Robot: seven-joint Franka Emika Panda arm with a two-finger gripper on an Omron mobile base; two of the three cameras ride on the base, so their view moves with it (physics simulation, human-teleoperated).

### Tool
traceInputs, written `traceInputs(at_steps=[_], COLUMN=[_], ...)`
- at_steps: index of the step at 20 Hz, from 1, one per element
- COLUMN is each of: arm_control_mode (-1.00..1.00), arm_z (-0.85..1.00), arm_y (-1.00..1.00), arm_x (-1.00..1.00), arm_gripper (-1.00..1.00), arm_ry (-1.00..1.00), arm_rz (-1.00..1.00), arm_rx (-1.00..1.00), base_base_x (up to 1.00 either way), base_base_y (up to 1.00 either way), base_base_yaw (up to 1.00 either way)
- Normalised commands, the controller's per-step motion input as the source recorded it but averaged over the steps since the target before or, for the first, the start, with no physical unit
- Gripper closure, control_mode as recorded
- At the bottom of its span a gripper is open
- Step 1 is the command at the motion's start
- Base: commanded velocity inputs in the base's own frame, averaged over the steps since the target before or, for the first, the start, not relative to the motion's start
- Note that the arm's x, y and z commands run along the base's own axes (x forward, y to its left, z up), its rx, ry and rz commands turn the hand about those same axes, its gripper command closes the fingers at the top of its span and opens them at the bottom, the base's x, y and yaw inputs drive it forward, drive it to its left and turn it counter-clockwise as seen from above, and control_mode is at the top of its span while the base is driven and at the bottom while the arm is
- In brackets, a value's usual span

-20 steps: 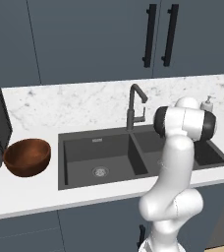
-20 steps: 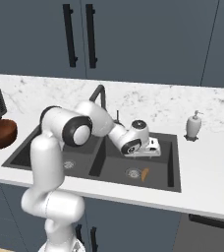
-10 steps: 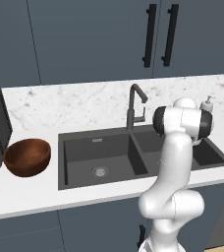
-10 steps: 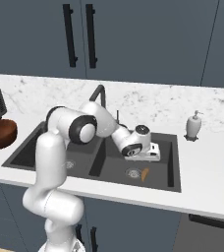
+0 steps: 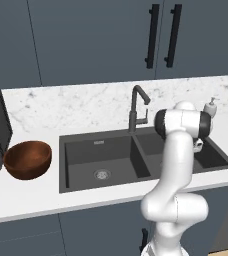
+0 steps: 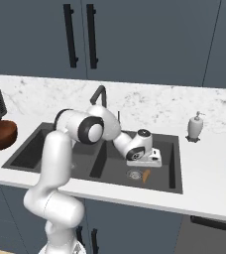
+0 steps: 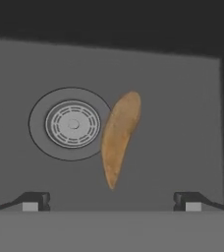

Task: Pick the sweet potato from the sink and place it in the bowl. Then pick the bowl and place it in the microwave. Then close the microwave door and press the start button.

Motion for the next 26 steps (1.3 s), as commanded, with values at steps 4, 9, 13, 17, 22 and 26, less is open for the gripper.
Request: traceInputs(at_steps=[4,9,13,17,22,26], arm_control_mode=[-1.00,-1.00,-1.00,-1.00,-1.00,-1.00], arm_z=[-0.30,-0.24,-0.25,-0.26,-0.30,-0.30], arm_y=[0.00,-0.03,-0.14,-0.17,-0.06,0.00], arm_x=[0.24,0.23,0.14,0.04,0.05,0.16], arm_gripper=[-1.00,-1.00,-1.00,-1.00,-1.00,-1.00], arm_ry=[0.17,0.11,0.11,0.09,0.05,0.04], arm_rz=[0.00,0.00,0.00,0.00,0.00,0.00], arm_rx=[0.00,0.04,0.09,0.10,0.05,0.00], base_base_x=[0.00,0.00,0.00,0.00,0.00,0.00], base_base_y=[0.00,0.00,0.00,0.00,0.00,0.00], base_base_yaw=[0.00,0.00,0.00,0.00,0.00,0.00])
